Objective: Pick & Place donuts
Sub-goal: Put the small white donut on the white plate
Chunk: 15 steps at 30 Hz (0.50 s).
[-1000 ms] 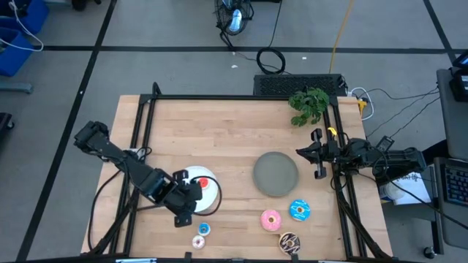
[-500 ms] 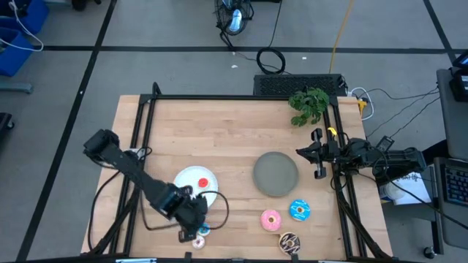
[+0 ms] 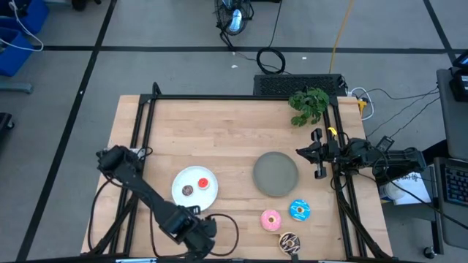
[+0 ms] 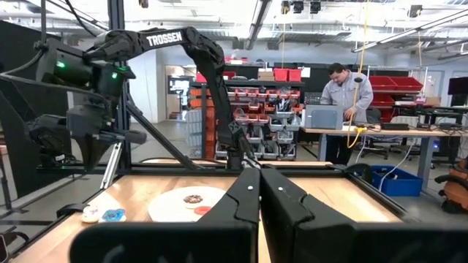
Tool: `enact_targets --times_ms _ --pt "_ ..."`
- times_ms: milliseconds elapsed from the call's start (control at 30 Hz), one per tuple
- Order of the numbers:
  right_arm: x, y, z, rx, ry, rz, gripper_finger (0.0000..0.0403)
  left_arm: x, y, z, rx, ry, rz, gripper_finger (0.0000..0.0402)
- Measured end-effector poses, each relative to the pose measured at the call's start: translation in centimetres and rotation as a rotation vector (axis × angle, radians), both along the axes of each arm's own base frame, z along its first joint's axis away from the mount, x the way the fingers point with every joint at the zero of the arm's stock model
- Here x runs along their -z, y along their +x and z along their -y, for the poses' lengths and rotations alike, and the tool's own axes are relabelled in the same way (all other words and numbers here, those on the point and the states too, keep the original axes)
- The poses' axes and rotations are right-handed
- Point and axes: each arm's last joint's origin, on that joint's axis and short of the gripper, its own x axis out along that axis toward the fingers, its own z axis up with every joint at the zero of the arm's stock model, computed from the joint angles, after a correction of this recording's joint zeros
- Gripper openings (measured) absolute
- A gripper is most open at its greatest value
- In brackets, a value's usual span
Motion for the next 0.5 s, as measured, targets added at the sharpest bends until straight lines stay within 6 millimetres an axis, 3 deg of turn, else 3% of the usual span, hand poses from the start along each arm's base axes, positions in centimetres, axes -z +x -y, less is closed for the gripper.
enact_targets --times_ms 167,500 --pt "0.0 0.0 0.0 0.003 -0.014 -0.001 0.0 0.0 -0.2 0.2 -0.114 0.012 0.003 0.0007" --pt "0.1 0.0 0.0 -0.006 0.01 -0.005 0.0 0.8 -1.4 2.1 -0.158 0.131 0.107 0.0008"
